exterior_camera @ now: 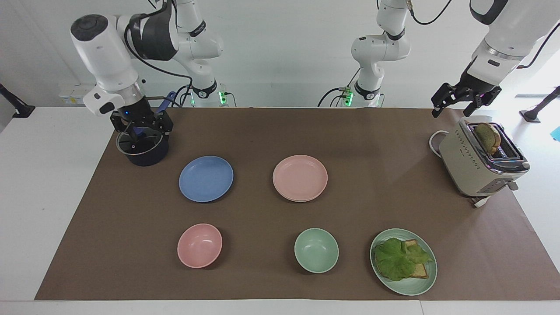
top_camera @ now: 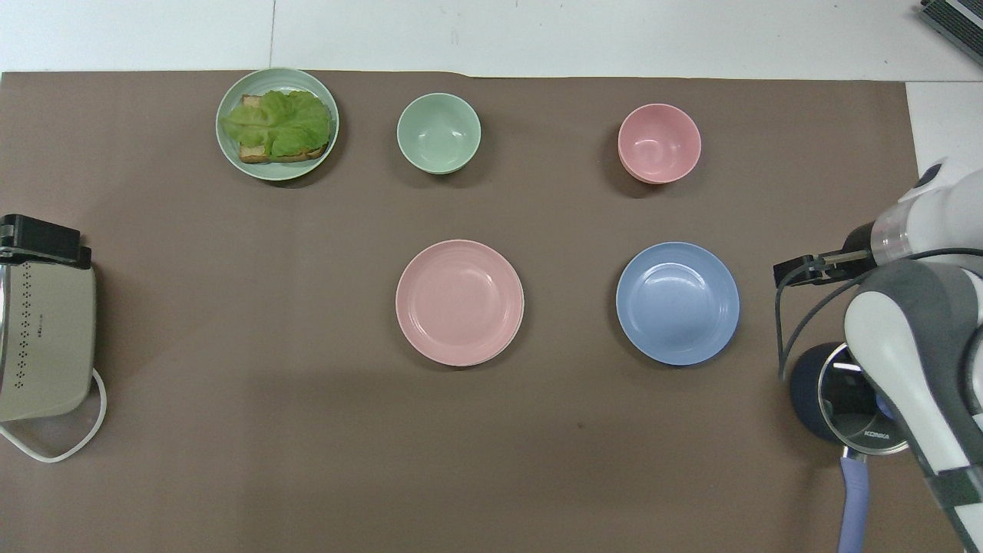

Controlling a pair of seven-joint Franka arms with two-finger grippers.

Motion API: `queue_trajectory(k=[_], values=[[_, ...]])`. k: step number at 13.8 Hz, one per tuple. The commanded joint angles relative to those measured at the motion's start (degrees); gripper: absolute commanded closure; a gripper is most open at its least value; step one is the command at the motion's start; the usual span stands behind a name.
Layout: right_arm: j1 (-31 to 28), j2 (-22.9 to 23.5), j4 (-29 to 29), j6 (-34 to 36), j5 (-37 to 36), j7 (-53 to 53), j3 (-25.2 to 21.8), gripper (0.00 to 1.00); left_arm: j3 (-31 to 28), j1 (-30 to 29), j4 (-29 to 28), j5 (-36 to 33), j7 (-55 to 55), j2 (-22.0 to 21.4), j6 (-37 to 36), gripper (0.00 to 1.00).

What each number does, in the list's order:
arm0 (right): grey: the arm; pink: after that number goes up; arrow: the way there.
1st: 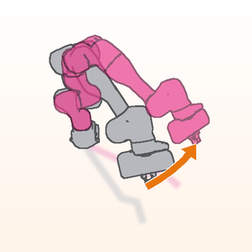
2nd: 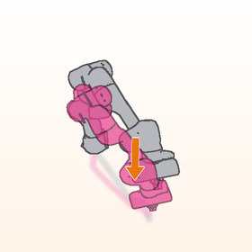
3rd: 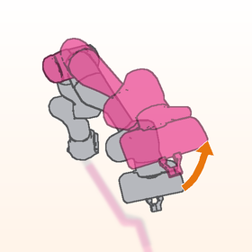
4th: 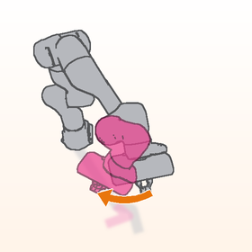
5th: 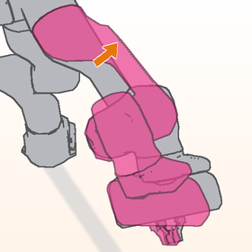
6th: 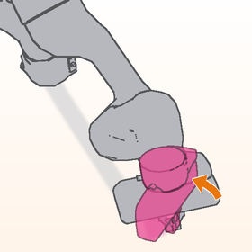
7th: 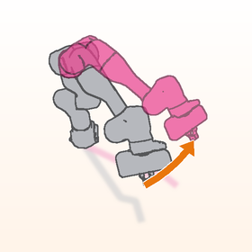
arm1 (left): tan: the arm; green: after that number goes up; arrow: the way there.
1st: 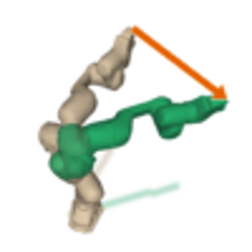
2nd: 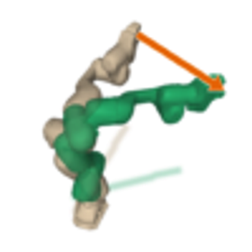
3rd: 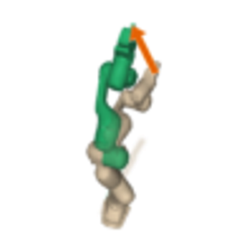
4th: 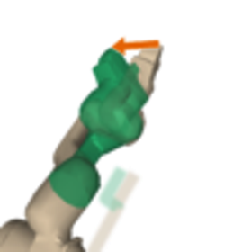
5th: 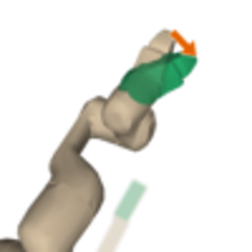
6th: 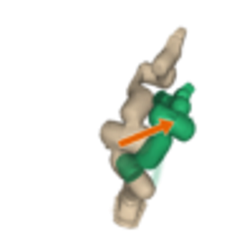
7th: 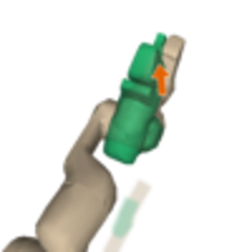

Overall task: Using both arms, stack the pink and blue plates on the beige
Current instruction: 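Reach the right gripper to the rim of the blue plate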

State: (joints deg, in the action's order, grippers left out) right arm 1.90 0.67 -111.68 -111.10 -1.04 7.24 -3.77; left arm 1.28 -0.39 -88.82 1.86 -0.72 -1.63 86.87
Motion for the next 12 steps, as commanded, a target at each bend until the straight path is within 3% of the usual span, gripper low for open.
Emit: queue_trajectory(k=[1,7,12], values=[[-0.67,0.54,-5.64,-8.74,1.12,2.26,0.17,0.00,0.21,-0.14,-0.22,-0.98,0.02,-0.30,-0.47,0.00],[-0.14,7.14,-12.76,-22.65,3.41,3.31,0.26,0.00,0.21,-0.14,-0.22,-0.98,0.02,-0.30,-0.47,0.00],[0.12,9.08,-15.05,-25.04,10.86,6.90,0.26,0.00,0.21,-0.05,-0.22,-0.98,0.11,-0.30,-0.47,0.00]])
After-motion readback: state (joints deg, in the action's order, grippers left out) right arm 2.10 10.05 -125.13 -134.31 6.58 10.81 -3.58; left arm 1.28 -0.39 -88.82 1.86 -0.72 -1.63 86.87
